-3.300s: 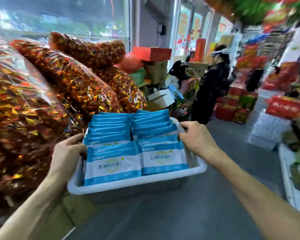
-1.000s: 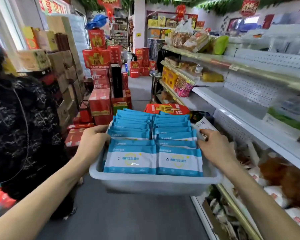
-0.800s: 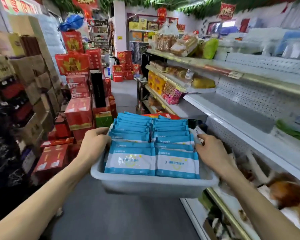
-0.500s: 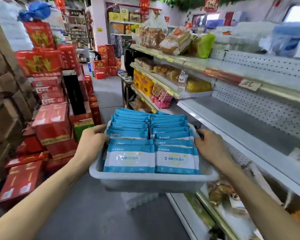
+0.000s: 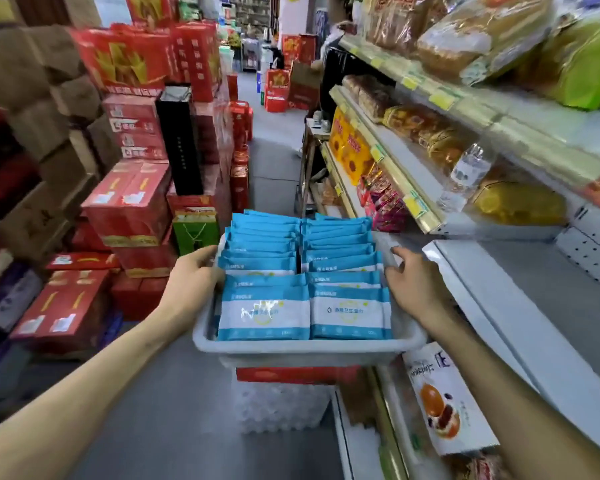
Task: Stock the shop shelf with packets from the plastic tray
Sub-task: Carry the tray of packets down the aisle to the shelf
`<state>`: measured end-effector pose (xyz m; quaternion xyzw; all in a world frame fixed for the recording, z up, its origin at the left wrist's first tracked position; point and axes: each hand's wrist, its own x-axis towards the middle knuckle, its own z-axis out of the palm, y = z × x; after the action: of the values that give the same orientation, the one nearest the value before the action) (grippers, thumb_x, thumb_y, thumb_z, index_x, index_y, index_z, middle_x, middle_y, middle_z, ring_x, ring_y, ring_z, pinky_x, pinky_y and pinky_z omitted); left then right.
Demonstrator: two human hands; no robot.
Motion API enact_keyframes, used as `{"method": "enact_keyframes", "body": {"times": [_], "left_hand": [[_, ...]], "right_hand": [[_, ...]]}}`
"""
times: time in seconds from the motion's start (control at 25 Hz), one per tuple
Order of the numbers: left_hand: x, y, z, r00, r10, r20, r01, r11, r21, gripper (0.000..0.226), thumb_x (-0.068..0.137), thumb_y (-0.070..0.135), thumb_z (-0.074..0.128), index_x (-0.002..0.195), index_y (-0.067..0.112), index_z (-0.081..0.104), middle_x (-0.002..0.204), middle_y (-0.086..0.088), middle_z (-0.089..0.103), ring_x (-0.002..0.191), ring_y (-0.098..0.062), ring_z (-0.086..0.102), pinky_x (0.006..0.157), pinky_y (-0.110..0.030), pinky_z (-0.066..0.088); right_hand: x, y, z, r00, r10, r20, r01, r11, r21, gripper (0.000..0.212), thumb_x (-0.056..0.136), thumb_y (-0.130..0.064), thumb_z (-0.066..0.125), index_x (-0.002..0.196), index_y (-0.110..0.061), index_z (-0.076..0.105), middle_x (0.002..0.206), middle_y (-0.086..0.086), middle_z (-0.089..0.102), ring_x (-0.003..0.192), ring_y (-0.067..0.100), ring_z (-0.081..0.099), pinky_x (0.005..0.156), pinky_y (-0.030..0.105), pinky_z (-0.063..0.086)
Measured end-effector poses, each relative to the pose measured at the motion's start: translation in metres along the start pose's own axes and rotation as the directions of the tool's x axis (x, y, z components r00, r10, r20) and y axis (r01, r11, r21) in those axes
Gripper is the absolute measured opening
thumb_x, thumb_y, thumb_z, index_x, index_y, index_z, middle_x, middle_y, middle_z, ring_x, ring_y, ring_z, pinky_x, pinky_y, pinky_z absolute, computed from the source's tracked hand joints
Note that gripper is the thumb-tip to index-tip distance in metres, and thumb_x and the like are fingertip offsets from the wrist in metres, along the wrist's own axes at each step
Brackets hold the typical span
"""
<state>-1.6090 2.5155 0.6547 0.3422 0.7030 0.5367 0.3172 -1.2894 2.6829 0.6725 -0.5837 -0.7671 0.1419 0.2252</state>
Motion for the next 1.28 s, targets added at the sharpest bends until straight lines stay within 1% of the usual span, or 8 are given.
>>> {"method": "enact_keyframes", "body": {"times": [0.28, 0.6, 0.68, 0.76, 0.88, 0.96, 1.04, 1.28], "left_hand": [[0.113, -0.049, 0.025, 0.993, -0.119, 0.004, 0.116, 0.976, 0.184, 0.071, 0.068, 0.014, 0.057, 0.134, 0.04, 0.062, 0.116, 0.011, 0.075, 0.104, -0.014, 0.072, 0.095, -0.042, 0.058], [0.128, -0.121, 0.052, 0.95, -0.216, 0.227, 0.135, 0.935, 0.327, 0.066, 0.086, 0.02, 0.061, 0.143, 0.05, 0.046, 0.125, 0.019, 0.067, 0.108, -0.01, 0.065, 0.097, -0.043, 0.056], [0.128, -0.121, 0.049, 0.956, -0.162, 0.246, 0.04, 0.898, 0.439, 0.061, 0.091, 0.02, 0.062, 0.144, 0.044, 0.045, 0.127, 0.013, 0.062, 0.108, -0.009, 0.061, 0.096, -0.043, 0.055], [0.124, -0.124, 0.045, 0.978, 0.029, 0.205, -0.149, 0.788, 0.597, 0.061, 0.091, 0.015, 0.065, 0.148, 0.027, 0.046, 0.133, 0.004, 0.052, 0.12, -0.016, 0.052, 0.106, -0.042, 0.049], [0.108, -0.108, 0.049, 0.833, 0.376, 0.406, -0.553, 0.564, 0.613, 0.051, 0.087, 0.006, 0.065, 0.137, 0.016, 0.058, 0.134, -0.001, 0.053, 0.124, -0.023, 0.049, 0.106, -0.037, 0.045], [0.099, -0.098, 0.057, 0.687, 0.369, 0.625, -0.715, 0.494, 0.494, 0.042, 0.087, 0.008, 0.061, 0.128, 0.019, 0.063, 0.131, 0.002, 0.056, 0.121, -0.019, 0.052, 0.105, -0.032, 0.044], [0.095, -0.097, 0.063, 0.62, 0.282, 0.732, -0.75, 0.487, 0.448, 0.037, 0.088, 0.012, 0.057, 0.123, 0.022, 0.065, 0.131, 0.004, 0.056, 0.12, -0.017, 0.053, 0.105, -0.03, 0.043], [0.096, -0.093, 0.064, 0.611, 0.178, 0.772, -0.738, 0.48, 0.473, 0.023, 0.09, 0.021, 0.054, 0.104, 0.03, 0.07, 0.13, 0.009, 0.054, 0.114, -0.013, 0.053, 0.101, -0.032, 0.047]], "right_hand": [[0.092, 0.034, 0.098, 0.975, -0.008, 0.221, 0.021, 0.998, -0.059, 0.048, 0.102, -0.023, 0.051, 0.15, -0.017, 0.044, 0.135, 0.018, 0.064, 0.118, 0.041, 0.061, 0.093, 0.047, 0.051], [0.079, 0.087, 0.151, 0.953, 0.065, 0.296, -0.045, 0.996, -0.072, 0.045, 0.105, -0.023, 0.047, 0.148, -0.017, 0.042, 0.14, 0.016, 0.06, 0.118, 0.039, 0.062, 0.088, 0.045, 0.052], [0.073, 0.088, 0.144, 0.958, 0.044, 0.284, -0.027, 0.997, -0.066, 0.046, 0.104, -0.024, 0.048, 0.15, -0.017, 0.042, 0.141, 0.012, 0.055, 0.122, 0.036, 0.058, 0.093, 0.043, 0.051], [0.062, 0.086, 0.131, 0.982, -0.071, 0.177, 0.085, 0.994, -0.07, 0.042, 0.102, -0.02, 0.053, 0.144, -0.017, 0.05, 0.131, 0.007, 0.053, 0.118, 0.027, 0.055, 0.093, 0.041, 0.052], [0.043, 0.069, 0.113, 0.913, -0.381, 0.145, 0.373, 0.925, 0.077, 0.027, 0.097, -0.011, 0.061, 0.123, -0.018, 0.062, 0.122, -0.005, 0.054, 0.114, 0.012, 0.054, 0.094, 0.028, 0.05], [0.034, 0.063, 0.112, 0.806, -0.506, 0.307, 0.484, 0.862, 0.152, 0.023, 0.095, -0.015, 0.065, 0.116, -0.023, 0.062, 0.122, -0.011, 0.053, 0.116, 0.008, 0.054, 0.097, 0.024, 0.048], [0.035, 0.063, 0.118, 0.724, -0.543, 0.426, 0.529, 0.833, 0.164, 0.024, 0.092, -0.022, 0.066, 0.114, -0.029, 0.059, 0.123, -0.014, 0.051, 0.117, 0.007, 0.053, 0.099, 0.029, 0.047], [0.047, 0.057, 0.124, 0.652, -0.515, 0.556, 0.553, 0.825, 0.117, 0.023, 0.087, -0.029, 0.068, 0.1, -0.042, 0.054, 0.116, -0.018, 0.049, 0.115, 0.002, 0.047, 0.1, 0.028, 0.043]]}}
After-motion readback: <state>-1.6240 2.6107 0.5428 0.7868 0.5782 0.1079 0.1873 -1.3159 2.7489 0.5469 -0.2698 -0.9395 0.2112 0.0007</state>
